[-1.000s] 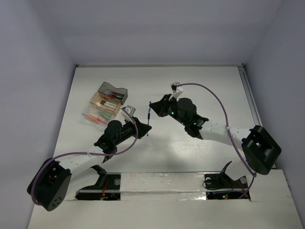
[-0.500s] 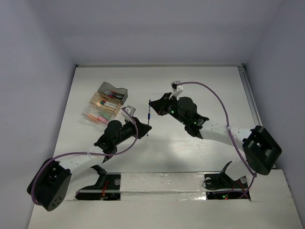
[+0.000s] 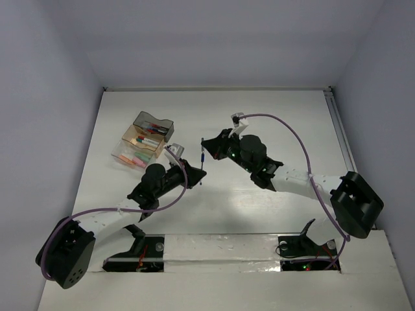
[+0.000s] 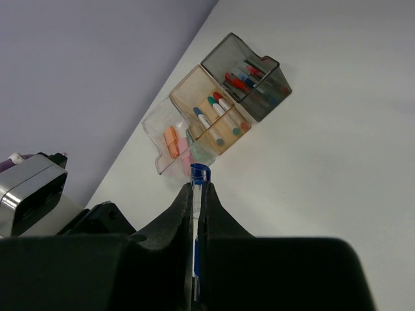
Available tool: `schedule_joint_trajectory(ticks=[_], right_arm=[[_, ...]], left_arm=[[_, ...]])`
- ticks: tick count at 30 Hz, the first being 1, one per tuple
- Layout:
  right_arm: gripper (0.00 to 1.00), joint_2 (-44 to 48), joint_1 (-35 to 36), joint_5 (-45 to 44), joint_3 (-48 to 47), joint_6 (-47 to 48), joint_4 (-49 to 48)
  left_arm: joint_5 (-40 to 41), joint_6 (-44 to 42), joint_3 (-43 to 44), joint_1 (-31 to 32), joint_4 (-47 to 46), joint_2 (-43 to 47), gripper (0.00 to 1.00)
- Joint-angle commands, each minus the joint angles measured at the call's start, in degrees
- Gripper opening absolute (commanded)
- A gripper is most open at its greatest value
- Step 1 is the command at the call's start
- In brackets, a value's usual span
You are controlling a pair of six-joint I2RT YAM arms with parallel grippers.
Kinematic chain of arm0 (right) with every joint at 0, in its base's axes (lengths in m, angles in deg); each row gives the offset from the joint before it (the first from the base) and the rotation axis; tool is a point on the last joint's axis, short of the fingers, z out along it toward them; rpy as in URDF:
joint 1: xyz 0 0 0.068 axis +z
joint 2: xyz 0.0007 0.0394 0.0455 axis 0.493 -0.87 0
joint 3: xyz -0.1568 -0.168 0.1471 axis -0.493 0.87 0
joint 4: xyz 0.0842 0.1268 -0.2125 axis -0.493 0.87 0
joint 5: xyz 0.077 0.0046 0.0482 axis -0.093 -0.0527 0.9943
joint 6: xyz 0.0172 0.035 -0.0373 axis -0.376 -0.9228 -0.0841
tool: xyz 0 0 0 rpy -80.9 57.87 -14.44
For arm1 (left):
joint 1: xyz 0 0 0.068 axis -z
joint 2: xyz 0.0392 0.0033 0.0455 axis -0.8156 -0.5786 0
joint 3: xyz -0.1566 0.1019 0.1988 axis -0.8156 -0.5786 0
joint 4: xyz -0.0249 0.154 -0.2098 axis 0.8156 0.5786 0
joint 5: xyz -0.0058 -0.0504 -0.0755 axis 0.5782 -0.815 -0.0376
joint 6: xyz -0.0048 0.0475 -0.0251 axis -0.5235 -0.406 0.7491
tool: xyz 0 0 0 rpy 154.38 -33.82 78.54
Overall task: Sort the stationery into containers
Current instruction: Close the pen cap on the pen.
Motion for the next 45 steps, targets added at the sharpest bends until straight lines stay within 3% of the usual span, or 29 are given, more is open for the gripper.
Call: schedule_joint_trajectory(ticks=[1,14,24,34,45], right_arm=[[0.0,2.1,1.2,-0.7,1.4,-0.2,-3.6],[0.0,4.1,2.3,-3.1,3.4,0.4,-4.8],[0.0,3.3,4.0,0.3,7.2,-2.0,-5.2],[0.0,5.2,5.5,6.7,11.4,-6.5,-4.8],[0.0,5.0,9.2,6.3,15.6,-8.9,-3.0]], left_arm=[[1.1,-0.4,1.5,0.2,-2.6,1.5,0.0],[2.2,0.1,0.9,0.2,-2.6,2.9,0.0],[3.4,1.9,2.0,0.2,-2.8,4.6,0.0],[5.4,2.3,5.8,0.2,-1.4,5.9,0.0],[5.8,0.9,12.5,0.2,-0.6,4.9,0.0]])
